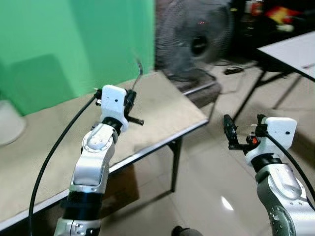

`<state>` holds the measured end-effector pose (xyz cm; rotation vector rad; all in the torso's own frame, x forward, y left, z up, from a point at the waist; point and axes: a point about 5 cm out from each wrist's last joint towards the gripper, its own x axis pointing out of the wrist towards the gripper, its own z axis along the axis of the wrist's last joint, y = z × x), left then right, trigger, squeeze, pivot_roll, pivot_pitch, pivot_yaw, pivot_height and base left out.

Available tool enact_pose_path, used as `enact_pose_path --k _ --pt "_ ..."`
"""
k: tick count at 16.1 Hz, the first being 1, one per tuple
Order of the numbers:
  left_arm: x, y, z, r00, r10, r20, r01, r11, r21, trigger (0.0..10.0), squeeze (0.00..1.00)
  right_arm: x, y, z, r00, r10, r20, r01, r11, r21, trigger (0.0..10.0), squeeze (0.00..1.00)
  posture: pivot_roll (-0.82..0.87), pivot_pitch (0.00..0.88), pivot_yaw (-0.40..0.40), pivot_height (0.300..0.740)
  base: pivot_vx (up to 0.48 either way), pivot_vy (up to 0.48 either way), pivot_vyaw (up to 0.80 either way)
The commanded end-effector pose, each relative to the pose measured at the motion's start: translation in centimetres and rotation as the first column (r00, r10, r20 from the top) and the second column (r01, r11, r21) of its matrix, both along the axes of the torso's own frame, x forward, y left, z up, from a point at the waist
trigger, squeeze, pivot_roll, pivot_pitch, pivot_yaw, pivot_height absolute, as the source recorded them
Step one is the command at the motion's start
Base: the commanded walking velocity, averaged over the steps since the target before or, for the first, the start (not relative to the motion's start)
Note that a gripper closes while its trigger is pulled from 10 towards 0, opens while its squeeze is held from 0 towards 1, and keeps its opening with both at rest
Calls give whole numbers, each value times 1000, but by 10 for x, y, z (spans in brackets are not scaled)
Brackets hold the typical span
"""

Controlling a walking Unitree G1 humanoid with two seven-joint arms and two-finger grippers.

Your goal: Setting the table

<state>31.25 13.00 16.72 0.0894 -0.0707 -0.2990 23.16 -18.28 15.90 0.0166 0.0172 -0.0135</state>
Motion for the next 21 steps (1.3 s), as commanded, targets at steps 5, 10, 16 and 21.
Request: enact_pose_path --k 5,10,16,21 --pt "-5 -1 4 1000 -26 12 26 999 22 10000 0 4 -2 0 999 -38 -2 38 999 -20 10000 0 -50 0 19 740 0 0 -320" --pt "-6 -3 2 1000 -22 15 22 999 33 10000 0 -1 -6 -6 999 -28 -37 28 1000 -12 10000 0 -52 0 22 740 0 0 -480" --pt "-8 1 5 1000 -9 23 7 999 48 10000 0 2 -3 -6 999 -26 -36 25 999 -21 10000 0 -37 0 11 740 0 0 -667" --pt "-7 0 7 999 -10 33 7 997 70 10000 0 2 1 -6 999 -21 -32 20 999 -25 10000 0 -45 0 20 740 0 -384 -281"
